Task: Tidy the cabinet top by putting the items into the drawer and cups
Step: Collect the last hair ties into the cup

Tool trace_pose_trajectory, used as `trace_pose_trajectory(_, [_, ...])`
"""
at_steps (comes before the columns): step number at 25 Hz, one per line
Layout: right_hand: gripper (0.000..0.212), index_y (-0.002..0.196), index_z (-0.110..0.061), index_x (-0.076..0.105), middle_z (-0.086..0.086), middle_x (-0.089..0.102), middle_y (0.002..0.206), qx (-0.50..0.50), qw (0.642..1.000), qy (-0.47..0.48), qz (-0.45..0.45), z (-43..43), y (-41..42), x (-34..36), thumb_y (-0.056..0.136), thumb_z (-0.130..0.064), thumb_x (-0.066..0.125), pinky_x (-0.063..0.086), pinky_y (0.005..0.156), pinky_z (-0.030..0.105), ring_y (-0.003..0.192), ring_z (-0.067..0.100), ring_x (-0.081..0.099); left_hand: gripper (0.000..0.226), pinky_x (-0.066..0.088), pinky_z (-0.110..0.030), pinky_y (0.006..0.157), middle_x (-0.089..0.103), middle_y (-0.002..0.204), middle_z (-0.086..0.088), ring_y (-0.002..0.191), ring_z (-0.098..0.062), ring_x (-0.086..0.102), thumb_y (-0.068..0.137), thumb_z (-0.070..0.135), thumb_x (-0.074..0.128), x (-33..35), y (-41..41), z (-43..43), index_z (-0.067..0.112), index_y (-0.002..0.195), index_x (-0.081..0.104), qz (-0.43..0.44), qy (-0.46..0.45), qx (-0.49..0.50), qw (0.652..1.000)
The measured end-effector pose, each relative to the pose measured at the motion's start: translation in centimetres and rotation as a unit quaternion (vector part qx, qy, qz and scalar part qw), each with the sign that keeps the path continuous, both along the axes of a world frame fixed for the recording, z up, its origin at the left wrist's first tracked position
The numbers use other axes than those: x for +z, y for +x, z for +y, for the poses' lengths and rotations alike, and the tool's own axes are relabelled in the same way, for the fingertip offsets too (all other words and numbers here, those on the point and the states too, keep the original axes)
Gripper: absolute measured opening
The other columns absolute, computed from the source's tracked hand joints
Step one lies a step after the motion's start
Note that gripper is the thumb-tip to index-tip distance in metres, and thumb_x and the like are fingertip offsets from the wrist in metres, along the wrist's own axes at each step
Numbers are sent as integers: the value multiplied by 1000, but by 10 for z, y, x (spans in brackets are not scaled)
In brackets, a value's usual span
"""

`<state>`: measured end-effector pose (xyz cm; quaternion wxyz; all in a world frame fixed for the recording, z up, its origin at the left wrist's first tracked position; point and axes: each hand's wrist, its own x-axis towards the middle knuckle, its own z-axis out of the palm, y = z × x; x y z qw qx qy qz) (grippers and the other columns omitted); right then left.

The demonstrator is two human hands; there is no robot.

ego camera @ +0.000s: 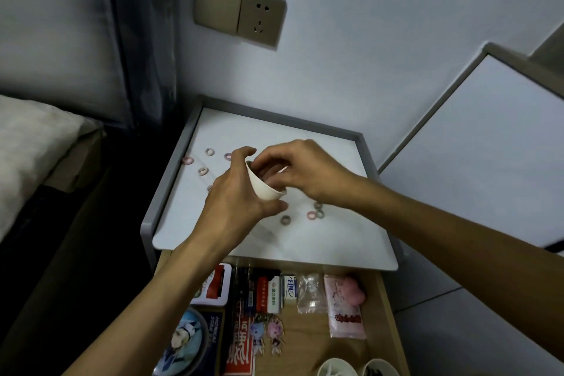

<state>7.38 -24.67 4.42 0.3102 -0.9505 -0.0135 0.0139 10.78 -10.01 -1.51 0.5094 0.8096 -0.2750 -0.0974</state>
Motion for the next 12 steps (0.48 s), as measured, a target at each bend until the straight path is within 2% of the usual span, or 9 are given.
trace_pose_trajectory(3, [19, 103, -3, 71, 9, 73, 98, -89, 984, 148, -50, -25, -7, 4, 85, 2, 68, 58, 76, 24, 87, 15, 71, 97, 36, -23, 75, 47, 109, 11, 94, -12, 47, 62, 35, 89, 2, -1, 2, 28, 140, 32, -6, 11, 17, 1000])
trace_pose_trajectory(4, [17, 103, -4, 70, 8, 72, 98, -120, 981, 139, -55, -37, -11, 0, 86, -2, 68, 58, 75, 25, 87, 16, 71, 97, 36, -23, 75, 46, 109, 11, 94, -13, 46, 62, 35, 90, 3, 0, 3, 29, 139, 32, -7, 12, 22, 1000])
trace_pose_trajectory(5, [17, 104, -8, 71, 6, 72, 99, -147, 984, 92, -42, -50, -15, -9, 87, -9, 70, 58, 75, 26, 86, 16, 70, 97, 36, -23, 75, 46, 109, 11, 94, -13, 45, 62, 35, 90, 3, 0, 4, 29, 139, 32, -8, 13, 23, 1000])
trace_pose_trajectory(8, [35, 114, -19, 65, 1, 65, 113, -196, 971, -89, 101, -86, -34, -50, 83, -35, 73, 48, 71, 18, 90, 11, 60, 96, 39, -26, 77, 46, 109, 11, 95, -14, 46, 62, 33, 89, 4, 1, 6, 29, 140, 32, -4, 10, 22, 1000])
trace_pose_trajectory(10, [47, 119, -20, 61, 1, 58, 114, -219, 958, -114, 146, -97, -46, -77, 80, -42, 75, 38, 68, 16, 94, 11, 53, 96, 44, -29, 81, 46, 110, 11, 96, -16, 49, 63, 33, 89, 5, 2, 7, 28, 140, 32, -4, 5, 21, 1000])
trace_pose_trajectory(12, [46, 114, -21, 62, -1, 54, 107, -238, 959, -93, 120, -94, -51, -95, 77, -41, 78, 36, 65, 13, 89, 8, 52, 96, 46, -31, 82, 46, 109, 12, 96, -17, 50, 63, 33, 89, 5, 4, 8, 29, 140, 31, -9, 5, 24, 1000])
